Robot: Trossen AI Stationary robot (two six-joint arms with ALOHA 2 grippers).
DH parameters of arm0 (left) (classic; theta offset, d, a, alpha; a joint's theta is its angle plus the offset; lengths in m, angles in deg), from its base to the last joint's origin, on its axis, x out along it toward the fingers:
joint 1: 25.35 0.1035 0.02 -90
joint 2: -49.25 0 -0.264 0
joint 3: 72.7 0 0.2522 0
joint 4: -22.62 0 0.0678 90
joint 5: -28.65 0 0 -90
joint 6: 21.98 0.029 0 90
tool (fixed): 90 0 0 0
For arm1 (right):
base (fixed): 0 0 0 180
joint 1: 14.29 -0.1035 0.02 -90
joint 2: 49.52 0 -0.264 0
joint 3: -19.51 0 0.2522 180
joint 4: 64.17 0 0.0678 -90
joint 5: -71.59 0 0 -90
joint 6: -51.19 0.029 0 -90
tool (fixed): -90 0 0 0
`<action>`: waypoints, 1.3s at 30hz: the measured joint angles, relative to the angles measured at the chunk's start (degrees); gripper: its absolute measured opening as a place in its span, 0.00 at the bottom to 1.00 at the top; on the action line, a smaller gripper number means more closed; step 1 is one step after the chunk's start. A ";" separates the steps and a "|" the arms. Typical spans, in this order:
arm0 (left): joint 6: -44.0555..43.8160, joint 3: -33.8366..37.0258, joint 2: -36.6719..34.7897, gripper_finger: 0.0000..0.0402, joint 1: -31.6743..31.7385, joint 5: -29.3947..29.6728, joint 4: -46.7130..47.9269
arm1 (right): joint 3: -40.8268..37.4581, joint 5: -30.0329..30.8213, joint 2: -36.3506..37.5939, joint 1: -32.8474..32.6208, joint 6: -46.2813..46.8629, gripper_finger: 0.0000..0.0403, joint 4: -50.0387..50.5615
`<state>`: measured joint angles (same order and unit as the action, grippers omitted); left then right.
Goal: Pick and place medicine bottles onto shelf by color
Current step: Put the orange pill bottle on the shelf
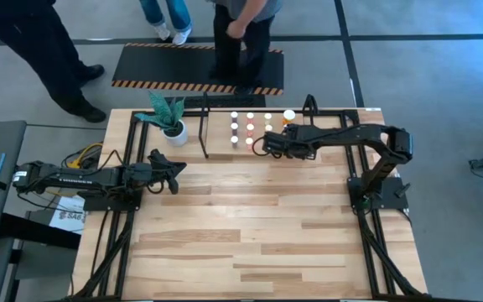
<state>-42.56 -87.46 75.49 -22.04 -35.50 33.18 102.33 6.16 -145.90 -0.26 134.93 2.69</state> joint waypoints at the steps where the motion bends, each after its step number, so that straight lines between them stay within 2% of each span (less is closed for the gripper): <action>1: 0.00 0.00 0.02 0.03 0.00 0.00 0.00 | 0.01 -0.14 0.01 0.43 -0.03 0.55 -0.19; 4: 0.00 0.00 0.00 0.03 0.00 0.00 0.00 | 0.00 -0.56 -0.70 1.13 -0.19 0.56 -0.58; 10: 0.00 0.00 0.00 0.03 -0.02 0.02 0.00 | -0.01 -0.71 -1.40 1.15 -1.51 0.49 -1.59; 13: 0.00 0.00 0.02 0.03 -0.01 0.01 0.00 | 0.06 -0.68 -1.54 1.13 -1.65 0.49 -1.69; 19: 0.00 0.00 0.02 0.03 0.00 0.00 0.00 | 0.04 -0.66 -1.55 1.77 -1.71 0.56 -1.79; 25: 0.00 0.00 0.02 0.03 -0.01 0.02 0.00 | 0.04 -0.67 -1.55 1.89 -2.98 0.49 -1.78; 29: 0.00 0.00 0.00 0.03 -0.02 0.01 0.00 | 0.04 -0.67 -1.55 1.87 -3.20 0.49 -1.79; 34: 0.00 0.00 0.00 0.03 -0.01 0.01 0.00 | 0.04 -0.65 -1.55 1.87 -3.20 0.56 -1.78; 39: 0.00 0.00 0.01 0.03 -0.01 0.00 0.00 | 0.04 -0.65 -1.55 1.87 -3.23 0.51 -1.78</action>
<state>-42.56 -87.46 75.51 -22.05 -35.50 33.18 102.37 5.51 -147.45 1.62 131.70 0.92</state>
